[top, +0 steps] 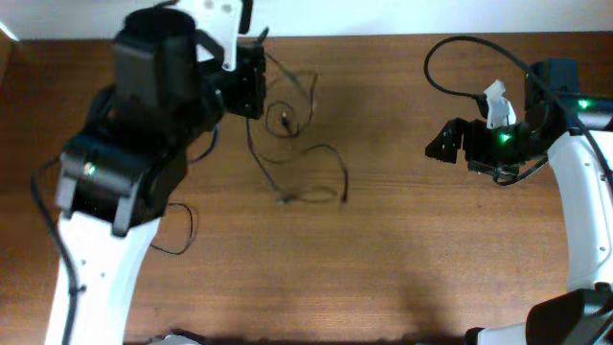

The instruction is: Untangle cables

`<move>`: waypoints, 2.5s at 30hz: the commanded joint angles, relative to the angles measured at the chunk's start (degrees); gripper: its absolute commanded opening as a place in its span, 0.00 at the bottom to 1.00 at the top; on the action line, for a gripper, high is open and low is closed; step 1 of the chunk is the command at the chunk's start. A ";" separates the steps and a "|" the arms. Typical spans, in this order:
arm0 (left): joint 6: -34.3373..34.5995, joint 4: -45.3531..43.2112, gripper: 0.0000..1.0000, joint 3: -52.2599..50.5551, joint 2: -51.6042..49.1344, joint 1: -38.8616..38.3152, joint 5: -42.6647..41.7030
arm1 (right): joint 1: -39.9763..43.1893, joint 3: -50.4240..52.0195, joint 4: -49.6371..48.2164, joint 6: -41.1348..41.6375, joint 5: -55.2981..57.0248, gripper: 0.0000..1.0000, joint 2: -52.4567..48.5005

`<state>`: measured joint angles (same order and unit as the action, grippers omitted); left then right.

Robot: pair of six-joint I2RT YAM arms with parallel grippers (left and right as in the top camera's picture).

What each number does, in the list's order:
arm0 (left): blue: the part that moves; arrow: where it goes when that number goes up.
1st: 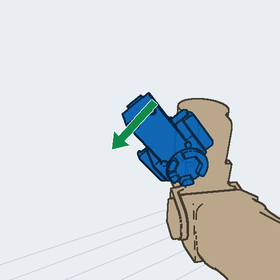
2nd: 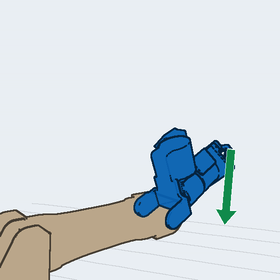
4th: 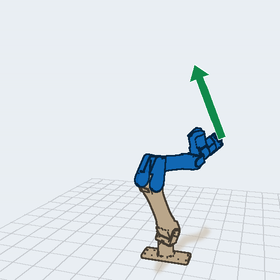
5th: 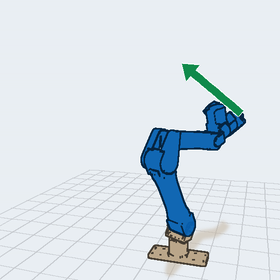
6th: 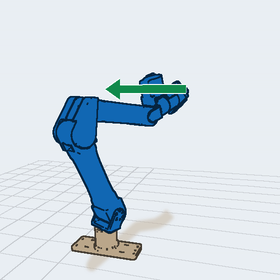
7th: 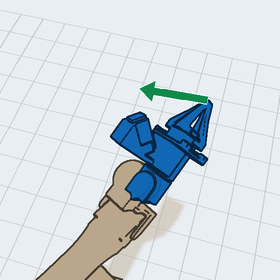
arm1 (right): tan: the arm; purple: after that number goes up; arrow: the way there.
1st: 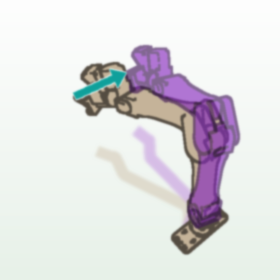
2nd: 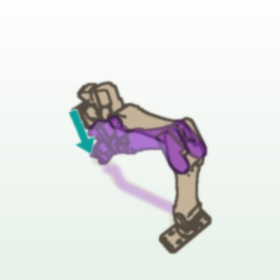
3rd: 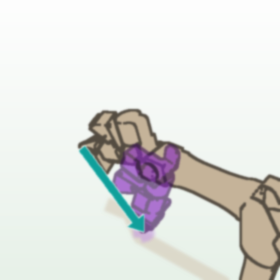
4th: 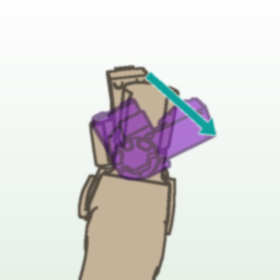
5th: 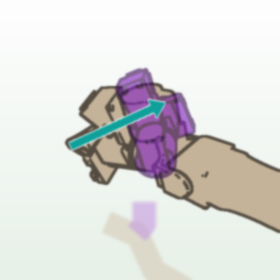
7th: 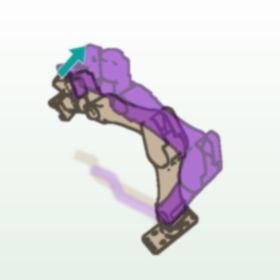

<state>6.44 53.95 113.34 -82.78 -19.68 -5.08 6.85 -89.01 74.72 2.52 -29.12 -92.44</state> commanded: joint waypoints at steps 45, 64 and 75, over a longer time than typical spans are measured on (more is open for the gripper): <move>-6.84 -2.10 0.00 16.74 -0.76 -0.02 -16.06 | -26.08 0.11 -30.32 35.26 -15.76 1.00 -16.46; -4.09 1.62 0.00 16.74 12.83 -0.02 -15.02 | -23.69 0.15 -38.34 44.65 3.89 1.00 -19.28; -4.09 2.84 0.00 16.72 6.73 -0.02 -4.28 | -30.10 0.33 -35.04 35.15 -6.71 0.98 -21.79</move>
<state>1.76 57.41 130.37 -74.00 -20.01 -16.32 -21.15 -88.97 36.34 40.16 -36.82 -112.27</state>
